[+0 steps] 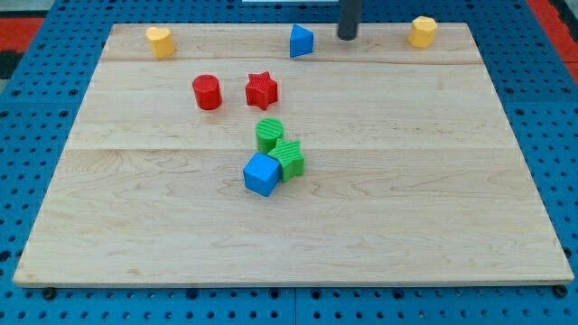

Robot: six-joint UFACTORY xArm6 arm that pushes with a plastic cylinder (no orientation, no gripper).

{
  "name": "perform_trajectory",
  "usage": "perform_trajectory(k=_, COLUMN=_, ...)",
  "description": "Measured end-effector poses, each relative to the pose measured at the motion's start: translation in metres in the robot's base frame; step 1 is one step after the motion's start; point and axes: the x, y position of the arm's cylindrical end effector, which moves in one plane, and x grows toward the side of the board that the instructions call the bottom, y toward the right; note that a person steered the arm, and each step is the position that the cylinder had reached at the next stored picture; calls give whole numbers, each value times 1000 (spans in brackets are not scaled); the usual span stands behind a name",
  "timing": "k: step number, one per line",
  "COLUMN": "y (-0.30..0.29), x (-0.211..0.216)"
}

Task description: Push yellow hexagon down a bit

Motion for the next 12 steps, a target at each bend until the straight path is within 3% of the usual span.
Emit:
perform_trajectory(k=1, y=-46, x=0)
perform_trajectory(k=2, y=-52, x=2)
perform_trajectory(k=3, y=30, x=20)
perform_trajectory(k=4, y=65, x=59)
perform_trajectory(k=5, y=145, x=50)
perform_trajectory(k=6, y=195, x=13)
perform_trajectory(k=7, y=210, x=-27)
perform_trajectory(k=9, y=155, x=-26)
perform_trajectory(k=12, y=135, x=-27)
